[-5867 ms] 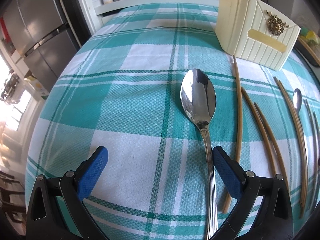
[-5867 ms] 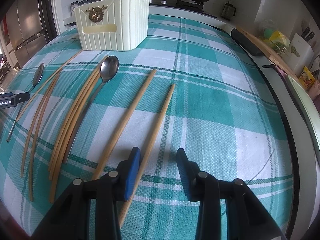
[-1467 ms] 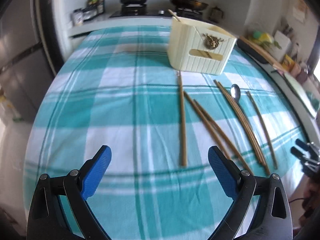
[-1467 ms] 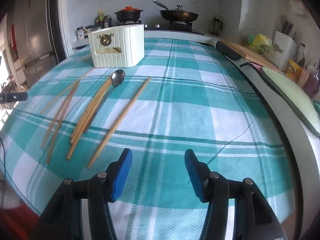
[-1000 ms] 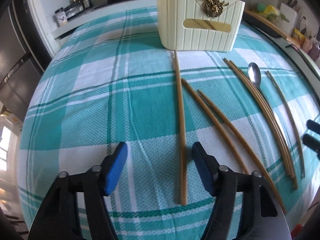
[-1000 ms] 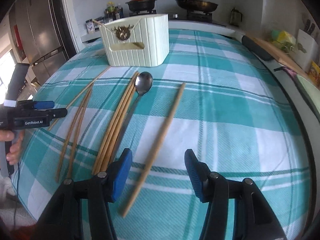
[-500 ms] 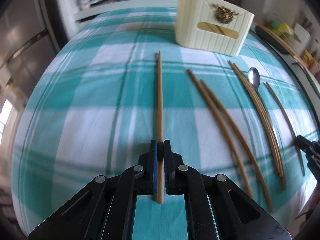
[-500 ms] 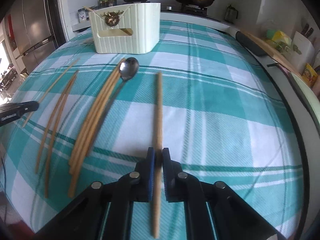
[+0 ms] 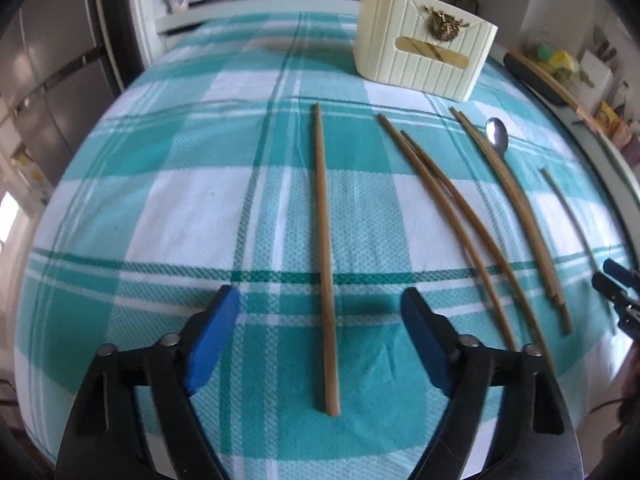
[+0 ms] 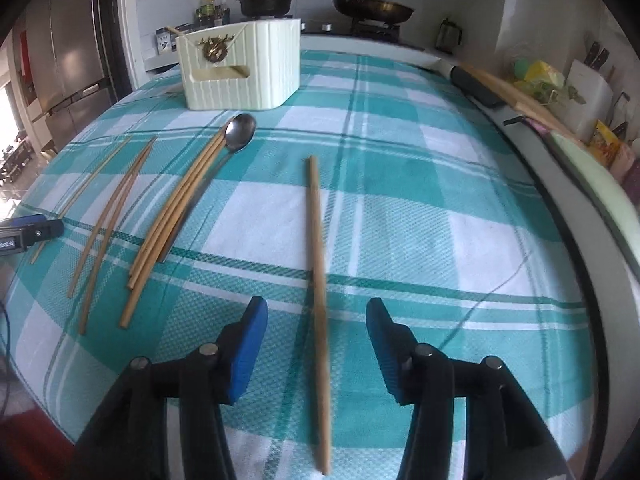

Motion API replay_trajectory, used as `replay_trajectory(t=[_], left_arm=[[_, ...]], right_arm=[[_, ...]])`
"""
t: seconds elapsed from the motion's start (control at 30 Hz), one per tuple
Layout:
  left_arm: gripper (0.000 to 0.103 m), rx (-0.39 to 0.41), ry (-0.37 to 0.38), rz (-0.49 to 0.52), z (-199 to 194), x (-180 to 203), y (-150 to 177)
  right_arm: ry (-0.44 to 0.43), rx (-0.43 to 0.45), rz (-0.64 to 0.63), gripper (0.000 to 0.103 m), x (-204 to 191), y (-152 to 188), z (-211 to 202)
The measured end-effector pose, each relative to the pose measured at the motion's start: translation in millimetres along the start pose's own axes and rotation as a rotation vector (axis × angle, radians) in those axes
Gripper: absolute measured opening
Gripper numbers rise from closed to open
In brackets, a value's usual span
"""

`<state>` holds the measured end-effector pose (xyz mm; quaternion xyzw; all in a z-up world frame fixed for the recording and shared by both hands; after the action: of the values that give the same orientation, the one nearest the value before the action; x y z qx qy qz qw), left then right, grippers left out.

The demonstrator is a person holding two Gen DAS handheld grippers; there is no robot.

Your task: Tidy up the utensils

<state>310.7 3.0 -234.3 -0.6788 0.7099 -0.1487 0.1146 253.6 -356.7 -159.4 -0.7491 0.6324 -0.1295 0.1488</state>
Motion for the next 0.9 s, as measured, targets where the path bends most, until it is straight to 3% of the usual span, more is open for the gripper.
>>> replay_trajectory(t=[0.17,0.57,0.9], left_arm=[[0.102,-0.011,-0.039,0.059,5.1,7.4,6.5],[0.103,-0.099,-0.023,0.085,5.0,7.2,4.5],[0.103,-0.099,-0.014,0.097,3.3,6.4,6.6]], right_arm=[[-0.015,0.014,0.011,0.057,0.4,0.1,7.0],[-0.025,0.041,0.007,0.059,1.6,0.7,8.9],[-0.004,0.005,0.029,0.059,-0.1,-2.1,7.9]])
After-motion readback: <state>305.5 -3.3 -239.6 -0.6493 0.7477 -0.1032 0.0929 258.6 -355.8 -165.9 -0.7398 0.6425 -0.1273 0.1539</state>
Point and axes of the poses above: each gripper's, at about its wrist camera, not at the fingertips, and z roughly the way its jaws point, x to its right, y to its underside, the point moved 1 cm from there along z, roughly the way its jaws point, and after that the axes turned 11 degrees about -x, right-handed, at the moved point
